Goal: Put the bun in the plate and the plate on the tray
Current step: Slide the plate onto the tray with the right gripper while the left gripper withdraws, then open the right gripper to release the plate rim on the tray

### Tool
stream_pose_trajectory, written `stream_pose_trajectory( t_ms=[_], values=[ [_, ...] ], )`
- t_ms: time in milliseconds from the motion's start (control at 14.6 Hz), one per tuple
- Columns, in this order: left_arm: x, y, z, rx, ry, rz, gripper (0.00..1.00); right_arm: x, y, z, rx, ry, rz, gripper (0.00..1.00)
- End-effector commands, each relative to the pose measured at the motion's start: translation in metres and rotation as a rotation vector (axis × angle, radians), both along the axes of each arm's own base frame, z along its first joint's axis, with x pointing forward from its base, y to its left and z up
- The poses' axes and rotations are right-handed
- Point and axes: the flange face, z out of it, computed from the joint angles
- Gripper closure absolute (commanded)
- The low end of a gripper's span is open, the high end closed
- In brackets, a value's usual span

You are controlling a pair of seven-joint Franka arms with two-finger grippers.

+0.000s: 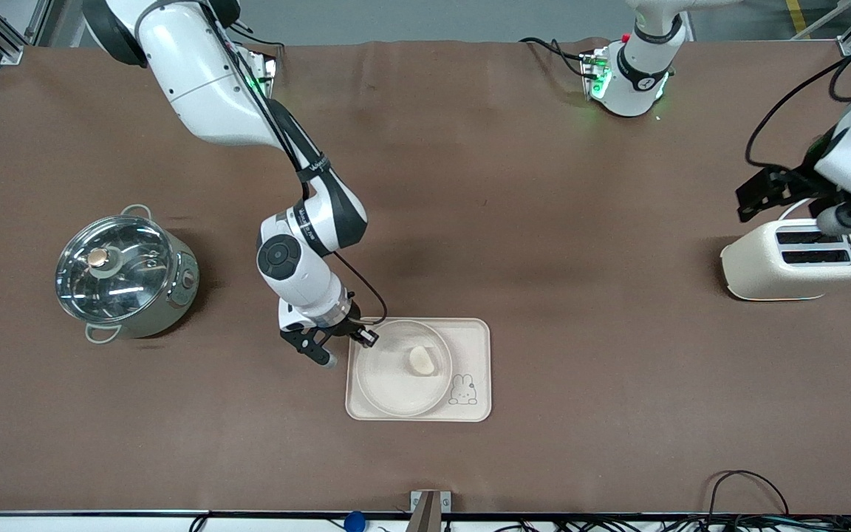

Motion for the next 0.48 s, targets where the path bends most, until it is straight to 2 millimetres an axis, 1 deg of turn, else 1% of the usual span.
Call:
stream_pose_trajectory(
  t_ms=[0, 69, 275, 344, 412],
  values=[
    [-0.0262, 0.0001, 0.0028, -0.004, 0.005, -0.021, 0.00, -0.0009, 0.0098, -0.0034, 0.026, -0.002, -0.032, 1.00],
    [-0.0290, -0.0008, 0.0026, -0.004, 0.012, -0.022, 0.00, -0.0021, 0.0117, -0.0043, 0.027, -0.001, -0.032, 1.00],
    [-0.0270, -0.0066, -0.0004, -0.012, 0.019, -0.030, 0.00, -0.0046, 0.0153, -0.0101, 0.023, -0.003, -0.025, 0.98],
    [-0.0273, -0.0074, -0.0006, -0.019, 0.022, -0.031, 0.00, -0.0050, 0.0163, -0.0099, 0.024, -0.004, -0.024, 0.96],
    [-0.0272, -0.0059, -0.0013, -0.020, 0.023, -0.027, 0.00, -0.0057, 0.0172, -0.0108, 0.023, -0.005, -0.022, 0.92]
  ],
)
